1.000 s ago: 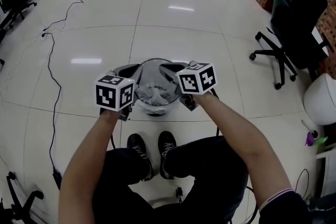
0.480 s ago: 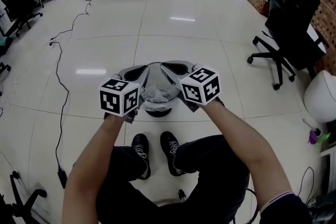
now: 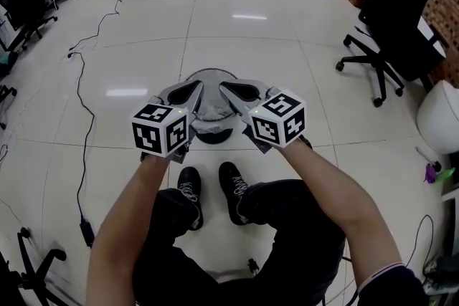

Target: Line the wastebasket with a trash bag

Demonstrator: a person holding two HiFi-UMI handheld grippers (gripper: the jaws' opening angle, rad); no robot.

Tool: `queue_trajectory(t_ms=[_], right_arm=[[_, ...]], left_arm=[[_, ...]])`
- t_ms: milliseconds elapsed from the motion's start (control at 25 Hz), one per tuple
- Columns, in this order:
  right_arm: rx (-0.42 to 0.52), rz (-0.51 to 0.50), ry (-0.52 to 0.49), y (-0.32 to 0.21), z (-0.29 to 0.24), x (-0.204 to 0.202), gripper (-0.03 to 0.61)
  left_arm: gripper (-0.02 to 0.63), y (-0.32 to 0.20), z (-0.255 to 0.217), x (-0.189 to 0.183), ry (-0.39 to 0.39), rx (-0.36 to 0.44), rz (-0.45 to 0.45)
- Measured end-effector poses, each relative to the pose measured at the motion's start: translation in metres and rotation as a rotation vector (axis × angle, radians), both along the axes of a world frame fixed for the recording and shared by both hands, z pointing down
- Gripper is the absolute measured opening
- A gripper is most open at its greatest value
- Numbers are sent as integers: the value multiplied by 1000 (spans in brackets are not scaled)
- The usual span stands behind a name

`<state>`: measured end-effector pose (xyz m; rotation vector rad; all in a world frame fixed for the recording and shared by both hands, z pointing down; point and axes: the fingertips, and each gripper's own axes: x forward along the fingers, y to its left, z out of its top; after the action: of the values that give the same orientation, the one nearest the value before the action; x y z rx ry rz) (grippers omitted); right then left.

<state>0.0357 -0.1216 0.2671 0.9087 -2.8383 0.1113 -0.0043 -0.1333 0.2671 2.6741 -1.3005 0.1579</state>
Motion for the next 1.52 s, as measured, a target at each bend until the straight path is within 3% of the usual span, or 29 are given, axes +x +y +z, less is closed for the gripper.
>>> queue_trajectory(t_ms=[480,1520], right_arm=[[63,-7,-14,42,-8,11,2],[82,-11,-10,42,-12,7,0]], left_arm=[[12,42,-5,20,9,54,-2],[12,44,-5,10,31,50,-20]])
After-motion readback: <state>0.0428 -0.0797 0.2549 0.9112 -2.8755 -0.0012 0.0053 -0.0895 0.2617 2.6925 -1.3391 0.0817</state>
